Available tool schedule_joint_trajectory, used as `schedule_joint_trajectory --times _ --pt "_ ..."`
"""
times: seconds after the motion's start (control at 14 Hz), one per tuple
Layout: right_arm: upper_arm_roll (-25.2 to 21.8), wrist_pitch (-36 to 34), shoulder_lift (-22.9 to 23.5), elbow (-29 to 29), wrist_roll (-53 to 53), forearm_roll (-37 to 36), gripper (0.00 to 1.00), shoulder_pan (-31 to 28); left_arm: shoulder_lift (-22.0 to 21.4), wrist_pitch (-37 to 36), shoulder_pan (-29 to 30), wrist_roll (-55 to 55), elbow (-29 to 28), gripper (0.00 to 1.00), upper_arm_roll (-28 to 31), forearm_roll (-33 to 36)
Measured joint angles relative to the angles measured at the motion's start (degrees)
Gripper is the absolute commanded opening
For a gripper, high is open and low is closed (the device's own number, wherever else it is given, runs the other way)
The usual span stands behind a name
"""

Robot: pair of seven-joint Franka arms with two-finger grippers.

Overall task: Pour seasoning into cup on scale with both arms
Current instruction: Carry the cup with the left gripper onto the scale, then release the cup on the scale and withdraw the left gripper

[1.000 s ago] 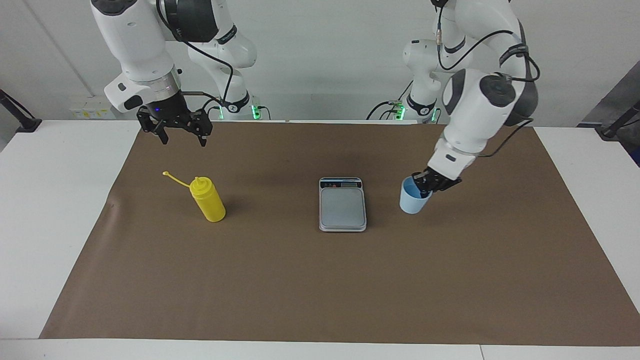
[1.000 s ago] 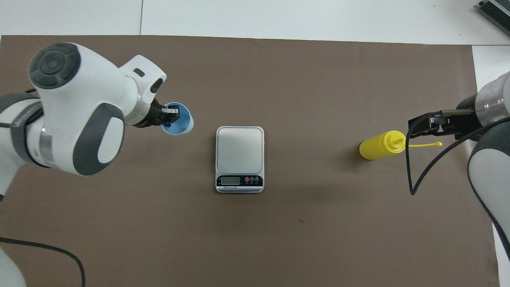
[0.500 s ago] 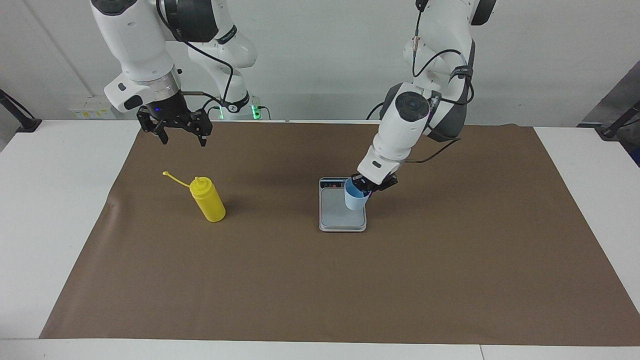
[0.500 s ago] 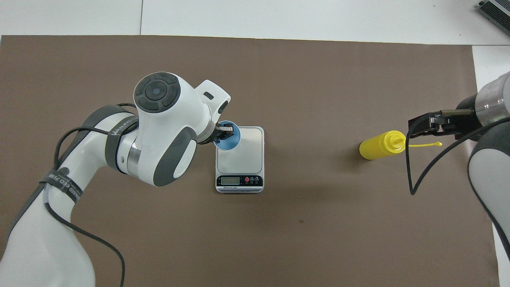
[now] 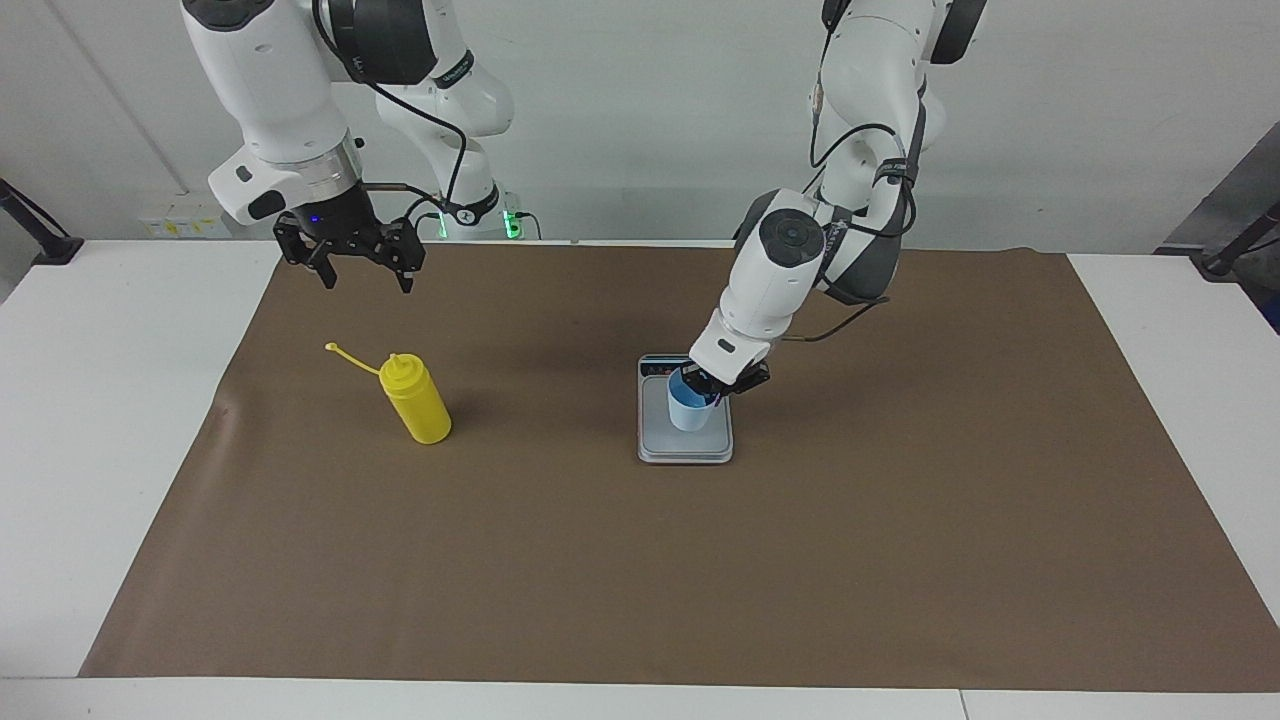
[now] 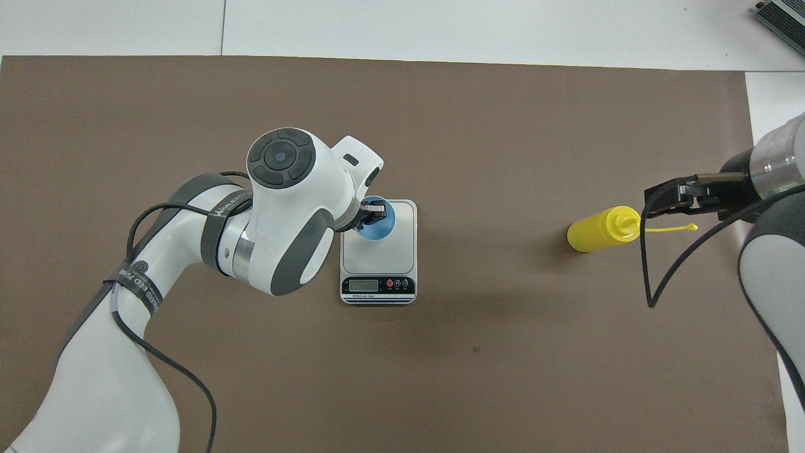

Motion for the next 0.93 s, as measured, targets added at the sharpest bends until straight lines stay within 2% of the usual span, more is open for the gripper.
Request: schedule_joint_trajectory --times 0.43,0.5,0.57,0.64,0.93 --pt "0.00 0.00 0.00 0.00 0.00 0.00 1.00 0.00 0.37 3.15 -0.60 -0.09 -1.95 0.00 0.11 -0.01" --pt "0.00 0.00 0.00 0.00 0.00 0.00 1.00 0.00 0.50 3.33 -0.60 -0.09 -2.05 0.17 0.11 -0.01" --pt "0.00 0.00 0.00 0.00 0.00 0.00 1.00 0.00 0.61 3.42 -0.60 -0.09 -2.07 0.53 0.11 -0.01" --pt "0.00 0.00 0.00 0.00 0.00 0.00 1.00 0.00 0.64 3.47 -0.60 -0.09 -2.07 1.00 0.12 -0.01" --pt "0.00 0.00 0.00 0.00 0.00 0.00 1.00 0.00 0.63 3.06 -0.58 -0.09 -1.33 1.00 0.62 1.00"
